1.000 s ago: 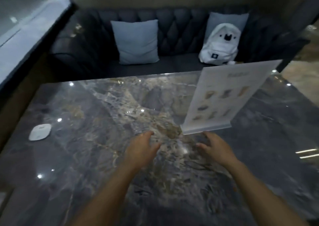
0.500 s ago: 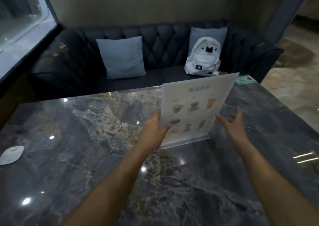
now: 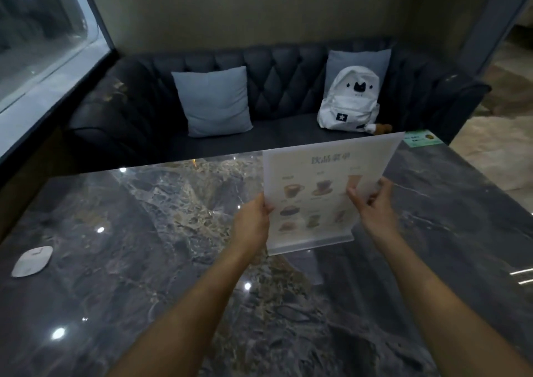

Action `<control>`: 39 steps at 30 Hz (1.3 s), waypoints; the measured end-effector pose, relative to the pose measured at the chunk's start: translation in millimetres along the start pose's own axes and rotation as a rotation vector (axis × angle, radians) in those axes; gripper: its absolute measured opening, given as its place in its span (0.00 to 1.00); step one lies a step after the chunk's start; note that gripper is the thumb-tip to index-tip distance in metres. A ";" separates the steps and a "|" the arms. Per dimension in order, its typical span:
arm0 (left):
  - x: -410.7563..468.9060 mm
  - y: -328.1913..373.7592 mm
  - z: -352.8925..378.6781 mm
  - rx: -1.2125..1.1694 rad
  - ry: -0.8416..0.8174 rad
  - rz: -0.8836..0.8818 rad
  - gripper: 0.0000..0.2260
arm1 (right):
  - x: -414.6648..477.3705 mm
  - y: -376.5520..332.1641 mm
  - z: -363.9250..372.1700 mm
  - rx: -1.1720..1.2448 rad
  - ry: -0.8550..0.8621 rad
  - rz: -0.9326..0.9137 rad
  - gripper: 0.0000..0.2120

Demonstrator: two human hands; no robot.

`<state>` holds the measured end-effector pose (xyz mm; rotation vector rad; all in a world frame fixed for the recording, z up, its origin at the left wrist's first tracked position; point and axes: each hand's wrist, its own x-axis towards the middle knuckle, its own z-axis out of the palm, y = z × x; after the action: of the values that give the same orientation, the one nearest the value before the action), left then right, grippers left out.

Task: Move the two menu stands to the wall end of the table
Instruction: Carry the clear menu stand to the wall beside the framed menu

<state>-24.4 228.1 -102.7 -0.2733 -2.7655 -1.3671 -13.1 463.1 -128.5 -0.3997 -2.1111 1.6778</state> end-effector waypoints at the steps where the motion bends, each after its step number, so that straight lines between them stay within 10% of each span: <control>1: 0.0 -2.6 -4.5 0.004 0.014 -0.014 0.09 | -0.7 -2.4 4.9 -0.001 -0.010 -0.010 0.20; 39: -174.3 -237.4 -350.0 -0.012 0.777 -0.479 0.06 | -186.8 -137.7 468.5 0.155 -0.770 -0.234 0.20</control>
<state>91.6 -214.4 -96.0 0.7962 -2.2050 -1.1949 -73.0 -55.9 -109.5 0.6197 -2.3577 2.0290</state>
